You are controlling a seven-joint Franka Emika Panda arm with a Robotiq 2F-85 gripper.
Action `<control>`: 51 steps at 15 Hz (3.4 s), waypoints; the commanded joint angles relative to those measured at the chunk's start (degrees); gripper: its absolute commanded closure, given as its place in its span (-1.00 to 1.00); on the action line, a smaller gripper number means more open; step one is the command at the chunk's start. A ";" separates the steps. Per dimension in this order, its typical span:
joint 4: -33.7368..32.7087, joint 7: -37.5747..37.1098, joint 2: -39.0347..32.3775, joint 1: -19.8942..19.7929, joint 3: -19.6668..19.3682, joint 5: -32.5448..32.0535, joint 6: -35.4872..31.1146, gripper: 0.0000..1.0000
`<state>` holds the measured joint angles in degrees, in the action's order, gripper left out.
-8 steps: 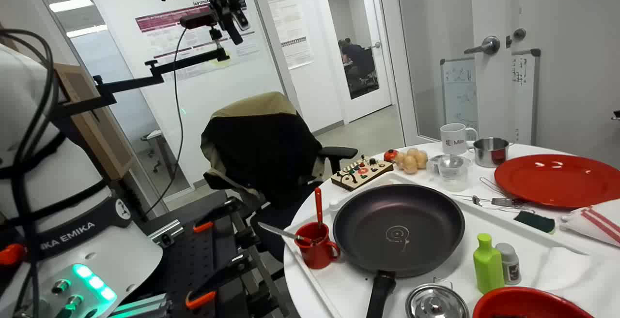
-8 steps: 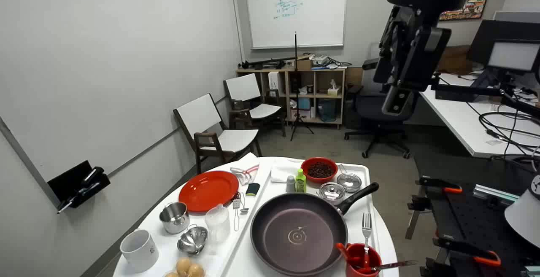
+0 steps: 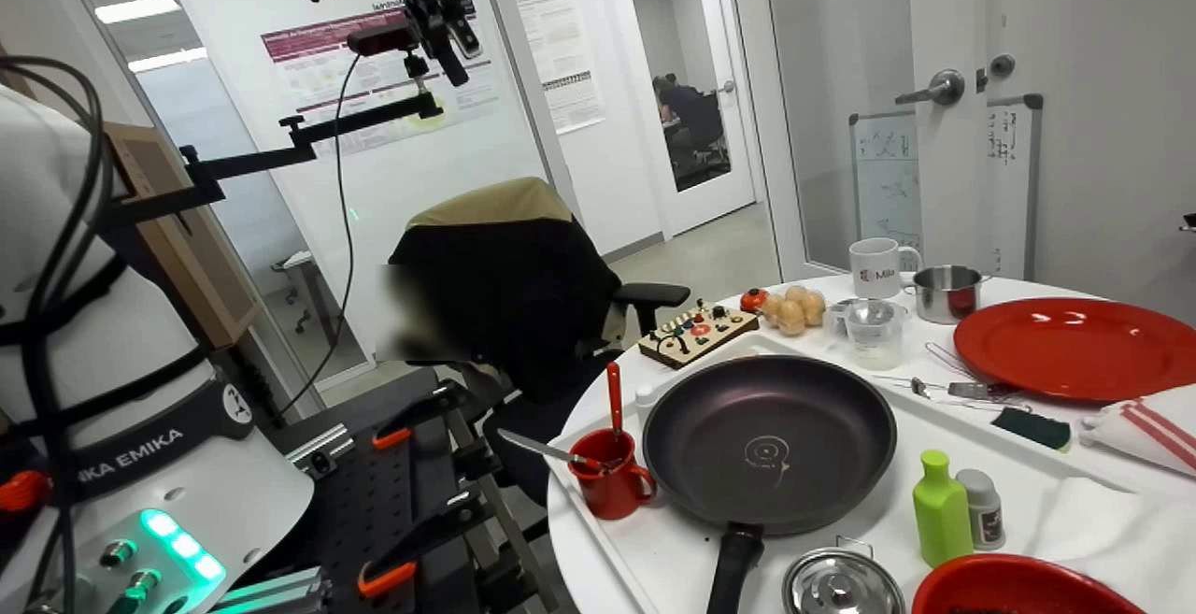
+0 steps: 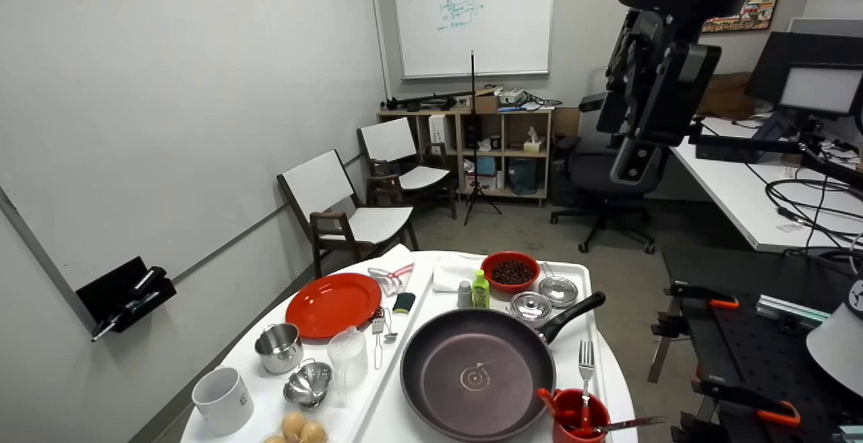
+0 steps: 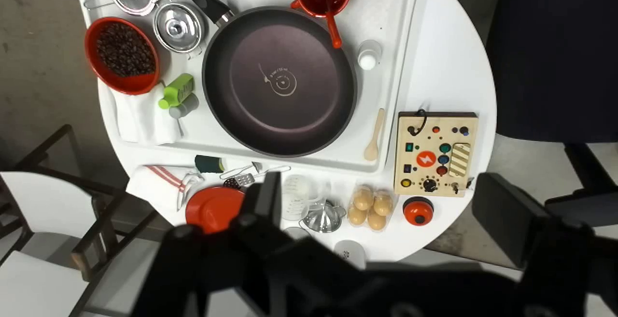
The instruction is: Wipe the pan with the towel
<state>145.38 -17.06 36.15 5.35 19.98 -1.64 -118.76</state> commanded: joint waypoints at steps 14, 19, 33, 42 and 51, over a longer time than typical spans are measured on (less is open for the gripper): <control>0.45 0.56 -1.98 -0.75 -4.52 -2.27 -0.93 -1.00; 0.65 2.55 -5.27 -4.44 -9.46 -5.44 -4.12 -1.00; -16.05 26.71 -27.96 -11.38 -32.03 3.99 -10.54 -1.00; -40.06 39.50 -53.74 -18.66 -33.44 15.19 -3.50 -1.00; -57.62 38.17 -75.20 -24.59 -29.40 8.47 -0.60 -1.00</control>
<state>95.10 21.06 -32.65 -17.42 -10.67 9.64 -121.19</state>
